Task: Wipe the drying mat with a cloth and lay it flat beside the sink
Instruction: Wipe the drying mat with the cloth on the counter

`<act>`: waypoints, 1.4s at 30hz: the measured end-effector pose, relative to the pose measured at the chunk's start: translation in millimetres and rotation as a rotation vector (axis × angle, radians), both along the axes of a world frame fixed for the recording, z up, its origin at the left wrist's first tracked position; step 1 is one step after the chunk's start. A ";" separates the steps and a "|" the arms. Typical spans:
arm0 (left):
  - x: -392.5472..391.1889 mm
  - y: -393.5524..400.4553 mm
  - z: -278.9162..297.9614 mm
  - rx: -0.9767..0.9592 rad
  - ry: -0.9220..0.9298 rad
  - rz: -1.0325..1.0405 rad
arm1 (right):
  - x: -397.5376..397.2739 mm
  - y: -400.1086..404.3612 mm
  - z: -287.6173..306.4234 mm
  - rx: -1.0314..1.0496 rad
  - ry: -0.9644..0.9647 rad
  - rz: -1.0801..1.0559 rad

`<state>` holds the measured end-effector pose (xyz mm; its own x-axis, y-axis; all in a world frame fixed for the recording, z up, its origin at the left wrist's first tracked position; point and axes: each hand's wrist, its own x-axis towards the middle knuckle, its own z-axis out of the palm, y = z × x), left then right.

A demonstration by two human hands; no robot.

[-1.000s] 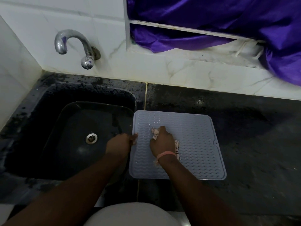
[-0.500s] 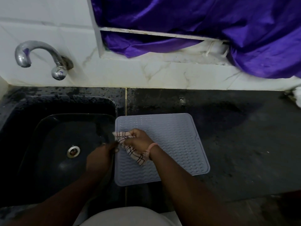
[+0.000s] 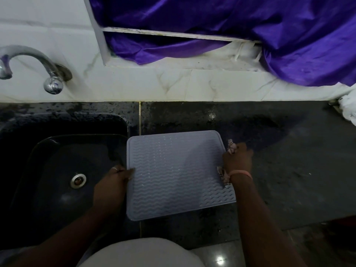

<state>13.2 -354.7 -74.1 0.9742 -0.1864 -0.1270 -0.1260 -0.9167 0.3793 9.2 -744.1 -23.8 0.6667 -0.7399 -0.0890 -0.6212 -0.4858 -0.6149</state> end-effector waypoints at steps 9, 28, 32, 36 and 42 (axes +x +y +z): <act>8.4 4.1 -4.5 0.050 0.098 -0.066 | 5.5 40.3 -51.9 -0.173 0.055 0.221; 16.9 8.7 3.8 -0.115 0.158 -0.001 | 23.2 216.4 -44.3 -0.082 0.053 0.755; 11.3 11.7 2.9 -0.107 0.078 -0.044 | 25.6 247.2 -34.3 0.057 0.036 0.832; 13.1 16.1 -3.3 -0.094 0.086 -0.044 | 29.0 241.4 -20.1 0.559 0.024 0.592; 8.2 14.4 -8.3 -0.021 0.113 -0.064 | 20.0 162.9 14.3 0.983 -0.137 0.218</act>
<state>21.4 -340.4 -82.4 0.9400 -0.2513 -0.2308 -0.1392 -0.9000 0.4131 29.1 -581.2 -9.6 0.8284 -0.2408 -0.5057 -0.4741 0.1793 -0.8620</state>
